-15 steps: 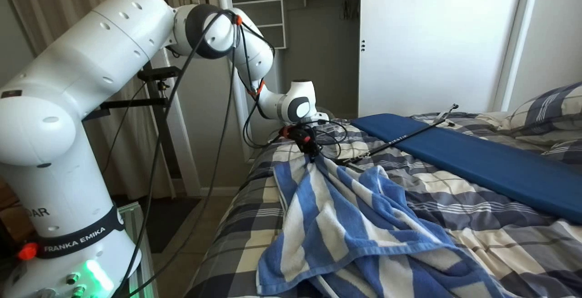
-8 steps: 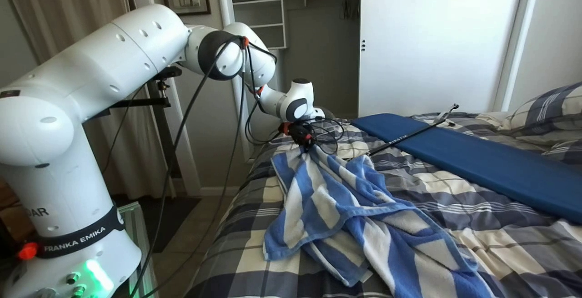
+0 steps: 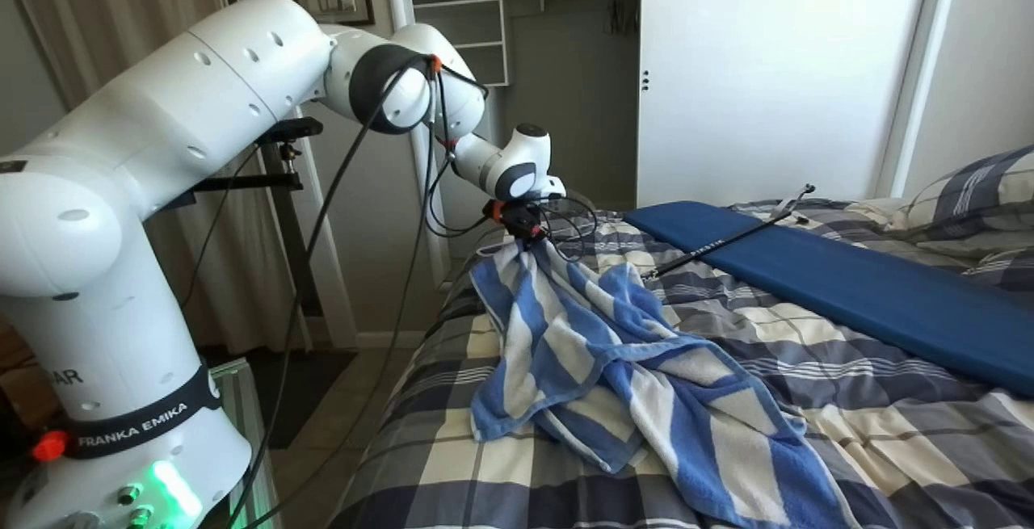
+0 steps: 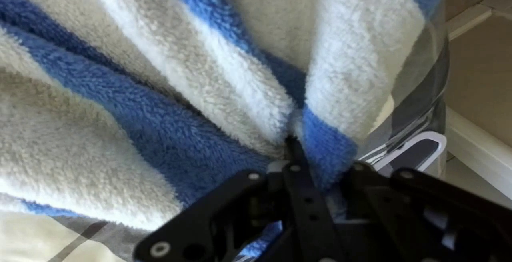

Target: Pull the blue and white towel to the left and then fold it

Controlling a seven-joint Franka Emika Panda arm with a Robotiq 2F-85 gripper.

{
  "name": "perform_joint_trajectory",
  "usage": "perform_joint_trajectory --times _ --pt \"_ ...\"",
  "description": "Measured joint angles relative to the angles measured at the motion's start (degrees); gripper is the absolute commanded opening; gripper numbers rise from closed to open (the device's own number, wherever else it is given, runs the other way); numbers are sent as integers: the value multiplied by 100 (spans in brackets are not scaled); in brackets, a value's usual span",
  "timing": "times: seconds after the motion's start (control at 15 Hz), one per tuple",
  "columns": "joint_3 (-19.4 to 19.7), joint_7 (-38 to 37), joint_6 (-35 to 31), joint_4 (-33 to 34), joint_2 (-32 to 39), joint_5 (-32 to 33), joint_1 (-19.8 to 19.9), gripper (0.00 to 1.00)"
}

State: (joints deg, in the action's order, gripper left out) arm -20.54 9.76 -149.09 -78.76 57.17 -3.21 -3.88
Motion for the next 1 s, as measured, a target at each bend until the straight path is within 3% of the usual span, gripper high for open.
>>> perform_joint_trajectory --times 0.13,0.33,0.53,0.6,0.73,0.87,1.0 --pt "425 -692 -132 -424 -449 12 -334 4" --pt "1282 -1800 -349 -1101 -1154 126 -1140 4" --pt "2325 -2949 -431 -1806 -1778 403 -2170 4" --pt "2718 -3338 -430 -2021 -1952 547 -2560 16" --pt "3411 -4012 -402 -2361 -2201 861 -3273 16" --pt "3644 -4232 -401 -2536 -2321 927 -3546 16" --pt "3683 -4253 -401 -2596 -2346 933 -3562 16"
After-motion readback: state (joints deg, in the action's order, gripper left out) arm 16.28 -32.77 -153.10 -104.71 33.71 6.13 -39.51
